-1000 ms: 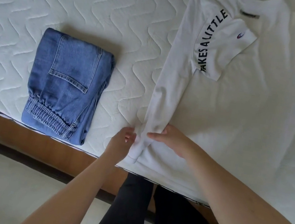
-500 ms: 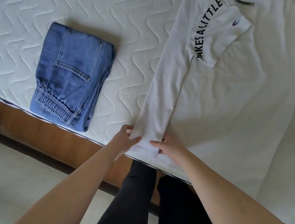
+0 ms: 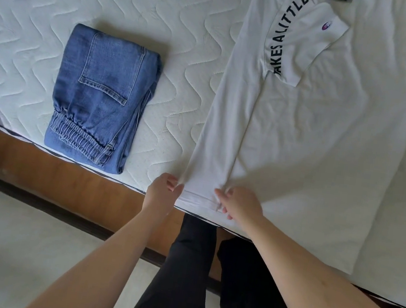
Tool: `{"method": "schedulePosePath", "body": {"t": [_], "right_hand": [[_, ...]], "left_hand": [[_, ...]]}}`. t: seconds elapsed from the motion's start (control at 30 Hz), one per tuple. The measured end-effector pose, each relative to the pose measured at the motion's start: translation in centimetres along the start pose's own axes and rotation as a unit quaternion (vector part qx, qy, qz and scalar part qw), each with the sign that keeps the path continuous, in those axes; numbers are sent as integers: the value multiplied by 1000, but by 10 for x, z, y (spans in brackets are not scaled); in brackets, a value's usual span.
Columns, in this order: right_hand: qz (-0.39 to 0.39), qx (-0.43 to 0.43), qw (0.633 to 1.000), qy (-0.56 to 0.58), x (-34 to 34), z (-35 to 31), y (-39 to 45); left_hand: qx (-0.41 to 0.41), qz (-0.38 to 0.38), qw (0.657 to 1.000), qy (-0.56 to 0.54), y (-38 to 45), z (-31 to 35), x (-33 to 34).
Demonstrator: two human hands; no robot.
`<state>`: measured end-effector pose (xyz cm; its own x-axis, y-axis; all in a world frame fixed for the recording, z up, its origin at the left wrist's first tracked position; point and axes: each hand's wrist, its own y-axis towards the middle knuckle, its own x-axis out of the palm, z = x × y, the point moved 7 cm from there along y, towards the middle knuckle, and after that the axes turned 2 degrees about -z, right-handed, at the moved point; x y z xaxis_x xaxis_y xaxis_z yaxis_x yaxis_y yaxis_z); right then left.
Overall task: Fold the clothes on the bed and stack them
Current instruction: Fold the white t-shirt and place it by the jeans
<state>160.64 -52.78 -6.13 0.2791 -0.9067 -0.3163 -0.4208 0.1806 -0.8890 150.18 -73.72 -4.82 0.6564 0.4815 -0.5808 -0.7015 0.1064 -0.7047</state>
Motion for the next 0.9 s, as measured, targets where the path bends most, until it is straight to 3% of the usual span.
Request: {"method": "schedulePosePath", "body": {"t": [0.1,0.2,0.27,0.47,0.57,0.67,0.8,0.9], "right_hand": [[117,-54,988,81,-35,-17,3],[141,-55,971,185,-55,-31,14],[123,-38,968,217,-60,-37,25],[110,-39,986,116,-51,-30,32],[59,-30,990,125,-30,-19,24],[-4,-21,993,117,-5,-15,13],[-64,-2,992,107,22,-8,3],[-76,7,990,115,27,-8,-4]], "left_hand": [[73,35,997,-2,8,25,-7],[62,29,997,-34,26,47,-7],[28,14,998,-48,40,54,-3],[5,-15,1000,18,58,53,5],[9,-31,999,29,50,45,5],[27,-97,993,60,35,31,12],[-5,-157,988,-6,14,4,19],[-29,-152,988,-24,5,-10,19]]}}
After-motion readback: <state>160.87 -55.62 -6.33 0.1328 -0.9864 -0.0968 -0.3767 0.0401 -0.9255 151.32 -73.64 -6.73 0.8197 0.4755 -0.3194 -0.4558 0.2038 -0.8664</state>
